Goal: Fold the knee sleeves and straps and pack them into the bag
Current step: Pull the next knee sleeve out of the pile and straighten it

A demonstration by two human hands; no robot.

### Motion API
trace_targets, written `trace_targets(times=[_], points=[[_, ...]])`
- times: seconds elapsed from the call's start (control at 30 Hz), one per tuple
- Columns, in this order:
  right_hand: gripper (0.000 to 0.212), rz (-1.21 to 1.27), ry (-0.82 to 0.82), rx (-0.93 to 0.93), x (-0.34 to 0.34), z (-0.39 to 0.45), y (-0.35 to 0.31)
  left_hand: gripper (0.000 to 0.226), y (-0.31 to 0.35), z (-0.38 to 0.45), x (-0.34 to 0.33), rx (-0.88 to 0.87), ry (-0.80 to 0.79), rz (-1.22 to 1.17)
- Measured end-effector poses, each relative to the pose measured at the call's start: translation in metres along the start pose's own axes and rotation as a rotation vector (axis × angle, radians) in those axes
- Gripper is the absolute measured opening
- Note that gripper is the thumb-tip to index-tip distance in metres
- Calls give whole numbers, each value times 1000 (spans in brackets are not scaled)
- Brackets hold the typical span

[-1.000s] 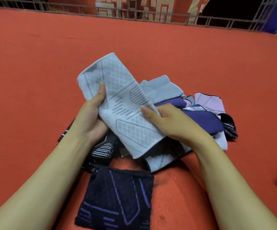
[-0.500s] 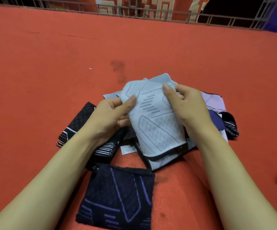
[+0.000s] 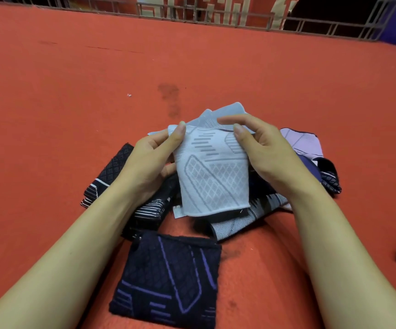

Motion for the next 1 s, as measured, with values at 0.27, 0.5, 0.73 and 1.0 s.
trace_targets(times=[0.27, 0.5, 0.73, 1.0], points=[[19, -102, 72, -18, 11, -1, 1, 26, -5, -4, -1, -24, -75, 108], [11, -445, 34, -8, 14, -6, -5, 35, 0, 0, 4, -110, -7, 19], [30, -172, 215, 148, 12, 0, -14, 41, -4, -2, 6, -315, -227, 216], [43, -265, 315, -229, -4, 6, 2, 24, -7, -4, -1, -143, -93, 376]])
Point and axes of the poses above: each hand's wrist, its own z-axis towards the middle knuckle, its own x-axis out of the back of the hand, y = z × x, the point moved 1 cm from there along z, towards the middle knuckle, and after that the axes turned 7 degrees about -y, right-handed, at the moved point
